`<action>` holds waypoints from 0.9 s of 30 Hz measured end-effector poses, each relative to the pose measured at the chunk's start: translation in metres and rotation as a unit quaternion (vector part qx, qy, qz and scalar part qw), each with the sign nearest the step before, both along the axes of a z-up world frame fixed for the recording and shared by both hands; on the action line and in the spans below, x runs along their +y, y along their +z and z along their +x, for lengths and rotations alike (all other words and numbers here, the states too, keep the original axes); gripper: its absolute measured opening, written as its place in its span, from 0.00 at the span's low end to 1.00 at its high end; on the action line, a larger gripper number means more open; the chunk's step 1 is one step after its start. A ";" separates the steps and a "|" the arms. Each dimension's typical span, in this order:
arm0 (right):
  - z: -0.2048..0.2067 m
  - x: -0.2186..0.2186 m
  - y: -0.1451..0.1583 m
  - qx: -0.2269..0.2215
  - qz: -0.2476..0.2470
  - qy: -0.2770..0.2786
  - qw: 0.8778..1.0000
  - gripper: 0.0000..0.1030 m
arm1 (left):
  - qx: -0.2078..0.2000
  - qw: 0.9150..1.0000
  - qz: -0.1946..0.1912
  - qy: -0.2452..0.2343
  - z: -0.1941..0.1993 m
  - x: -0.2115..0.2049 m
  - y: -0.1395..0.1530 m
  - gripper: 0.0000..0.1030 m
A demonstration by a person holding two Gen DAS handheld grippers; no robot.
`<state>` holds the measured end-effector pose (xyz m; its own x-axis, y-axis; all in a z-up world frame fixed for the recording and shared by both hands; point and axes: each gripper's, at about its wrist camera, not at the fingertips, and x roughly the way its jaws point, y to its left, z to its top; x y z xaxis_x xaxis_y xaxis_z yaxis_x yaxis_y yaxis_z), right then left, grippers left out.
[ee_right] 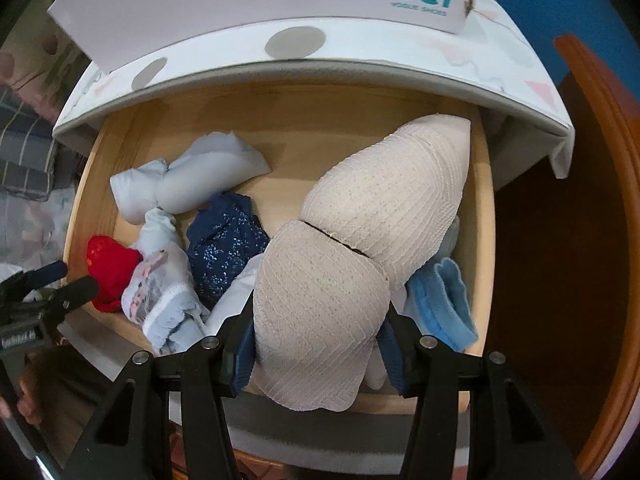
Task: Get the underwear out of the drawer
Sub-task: 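Grasp the red garment with the left tool and lift it out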
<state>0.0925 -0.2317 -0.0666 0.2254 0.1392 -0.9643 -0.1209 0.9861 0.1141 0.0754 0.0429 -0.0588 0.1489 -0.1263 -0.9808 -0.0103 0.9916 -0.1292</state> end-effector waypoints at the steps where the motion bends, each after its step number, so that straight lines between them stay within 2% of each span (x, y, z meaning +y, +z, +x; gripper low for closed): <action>1: -0.001 0.001 -0.002 -0.001 0.001 0.004 1.000 0.48 | 0.002 1.000 0.003 0.002 0.002 -0.001 -0.002 0.94; 7: -0.002 0.000 -0.007 -0.006 0.021 0.005 1.000 0.49 | 0.036 0.999 0.032 0.001 0.010 -0.010 -0.028 0.94; 10: -0.002 -0.006 -0.008 -0.002 0.047 -0.003 0.999 0.49 | 0.057 0.998 0.024 0.019 0.012 -0.009 -0.040 0.93; 13: -0.002 -0.007 -0.008 -0.002 0.054 -0.004 0.999 0.50 | 0.065 0.998 0.008 0.024 0.013 -0.010 -0.045 0.84; 14: -0.002 -0.007 -0.008 -0.002 0.055 -0.004 0.998 0.50 | 0.064 0.998 0.006 0.026 0.013 -0.009 -0.044 0.76; 17: -0.002 -0.009 -0.007 -0.002 0.058 -0.006 0.998 0.50 | 0.067 0.997 -0.013 0.025 0.012 -0.009 -0.042 0.62; 20: -0.003 -0.011 -0.005 -0.003 0.060 -0.007 0.998 0.50 | 0.063 0.998 -0.012 0.023 0.010 -0.009 -0.039 0.54; 27: -0.003 -0.009 -0.006 -0.004 0.063 -0.008 0.998 0.50 | 0.041 0.999 -0.019 0.014 0.001 -0.008 -0.017 0.51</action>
<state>0.0897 -0.2411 -0.0728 0.2355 0.2565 -0.9374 -0.1074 0.9655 0.2372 0.0760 0.0352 -0.0759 0.0730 -0.1611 -0.9842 -0.0500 0.9850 -0.1649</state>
